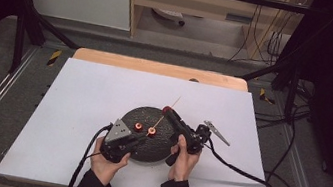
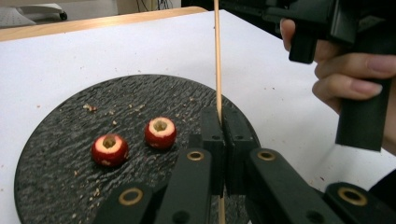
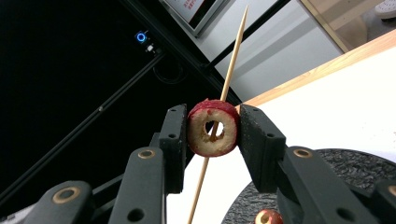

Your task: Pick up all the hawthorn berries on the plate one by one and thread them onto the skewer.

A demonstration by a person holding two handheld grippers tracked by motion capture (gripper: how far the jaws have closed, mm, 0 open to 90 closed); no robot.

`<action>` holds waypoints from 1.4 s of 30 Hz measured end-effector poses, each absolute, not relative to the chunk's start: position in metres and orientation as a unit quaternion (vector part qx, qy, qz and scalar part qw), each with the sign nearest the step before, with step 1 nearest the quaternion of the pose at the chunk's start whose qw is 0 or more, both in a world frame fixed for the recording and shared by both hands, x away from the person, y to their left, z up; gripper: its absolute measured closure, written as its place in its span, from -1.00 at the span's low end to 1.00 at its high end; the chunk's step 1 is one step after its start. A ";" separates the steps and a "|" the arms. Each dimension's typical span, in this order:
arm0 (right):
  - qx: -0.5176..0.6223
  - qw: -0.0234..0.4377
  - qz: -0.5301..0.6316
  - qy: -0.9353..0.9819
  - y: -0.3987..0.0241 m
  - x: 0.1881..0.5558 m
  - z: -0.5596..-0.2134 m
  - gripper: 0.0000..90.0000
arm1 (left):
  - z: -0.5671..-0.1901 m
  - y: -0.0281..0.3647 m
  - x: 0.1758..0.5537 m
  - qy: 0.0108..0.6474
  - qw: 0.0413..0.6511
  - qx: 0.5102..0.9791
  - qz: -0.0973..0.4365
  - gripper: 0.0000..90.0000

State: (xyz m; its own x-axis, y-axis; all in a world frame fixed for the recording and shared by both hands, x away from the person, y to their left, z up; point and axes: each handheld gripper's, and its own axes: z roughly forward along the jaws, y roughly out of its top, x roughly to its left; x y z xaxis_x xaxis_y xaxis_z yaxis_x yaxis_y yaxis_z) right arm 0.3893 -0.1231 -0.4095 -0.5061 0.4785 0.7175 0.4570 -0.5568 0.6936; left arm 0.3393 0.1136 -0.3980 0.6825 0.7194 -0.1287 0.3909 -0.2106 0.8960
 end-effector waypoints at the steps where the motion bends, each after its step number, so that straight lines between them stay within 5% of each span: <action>1: 0.497 0.007 0.729 0.471 -0.123 0.389 -0.410 0.42 | -0.397 0.113 0.340 0.363 0.511 0.762 0.161 0.96; 35: 0.483 -0.009 0.703 0.522 -0.119 0.369 -0.418 0.40 | -0.385 0.095 0.358 0.346 0.511 0.770 0.164 0.96; 42: 0.477 0.002 0.685 0.551 -0.125 0.371 -0.412 0.15 | -0.389 0.106 0.354 0.345 0.506 0.773 0.161 0.96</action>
State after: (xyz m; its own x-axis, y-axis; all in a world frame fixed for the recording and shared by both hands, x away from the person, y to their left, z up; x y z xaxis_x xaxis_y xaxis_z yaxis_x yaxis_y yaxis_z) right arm 0.3708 -0.1248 -0.4117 -0.5451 0.5288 0.6506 0.5227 -0.3924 0.7569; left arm 0.3541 0.1061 -0.3891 0.7096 0.6974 -0.1009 0.3713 -0.2484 0.8947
